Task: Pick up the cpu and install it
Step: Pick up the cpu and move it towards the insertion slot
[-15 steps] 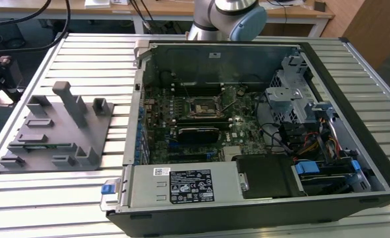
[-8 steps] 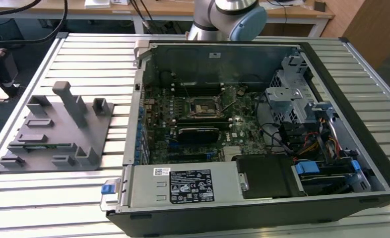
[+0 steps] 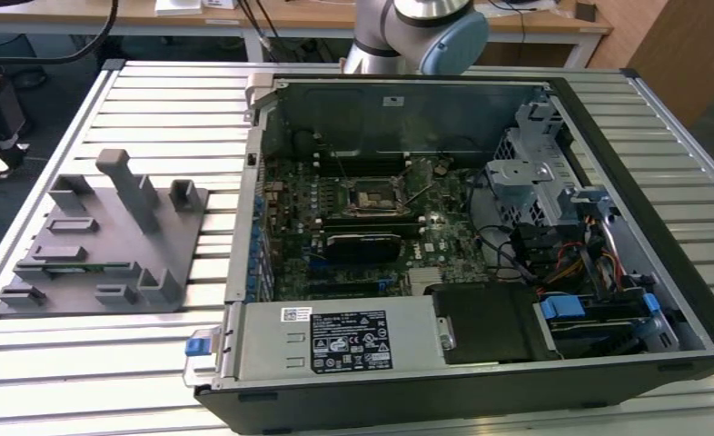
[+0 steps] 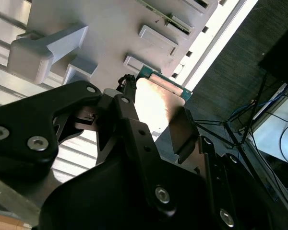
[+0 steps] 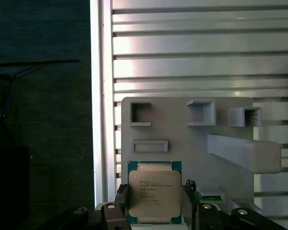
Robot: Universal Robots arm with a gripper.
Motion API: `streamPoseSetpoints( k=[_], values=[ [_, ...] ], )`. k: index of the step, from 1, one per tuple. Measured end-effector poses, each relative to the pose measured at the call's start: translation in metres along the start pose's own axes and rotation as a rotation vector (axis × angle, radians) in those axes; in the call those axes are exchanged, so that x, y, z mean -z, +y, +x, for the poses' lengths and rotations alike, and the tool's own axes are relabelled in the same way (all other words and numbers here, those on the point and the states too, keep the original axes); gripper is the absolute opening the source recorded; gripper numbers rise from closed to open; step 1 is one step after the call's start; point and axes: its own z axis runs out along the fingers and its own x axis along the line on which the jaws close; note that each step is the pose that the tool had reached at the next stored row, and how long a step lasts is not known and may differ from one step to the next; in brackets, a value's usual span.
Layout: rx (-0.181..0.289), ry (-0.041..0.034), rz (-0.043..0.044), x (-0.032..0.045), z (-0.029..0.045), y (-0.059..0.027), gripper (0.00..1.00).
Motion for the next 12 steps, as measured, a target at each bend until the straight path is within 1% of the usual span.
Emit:
streamPoseSetpoints(
  k=[12],
  values=[
    [0.0,-0.008,-0.0003,0.0232,0.0005,0.0019,0.53]
  ],
)
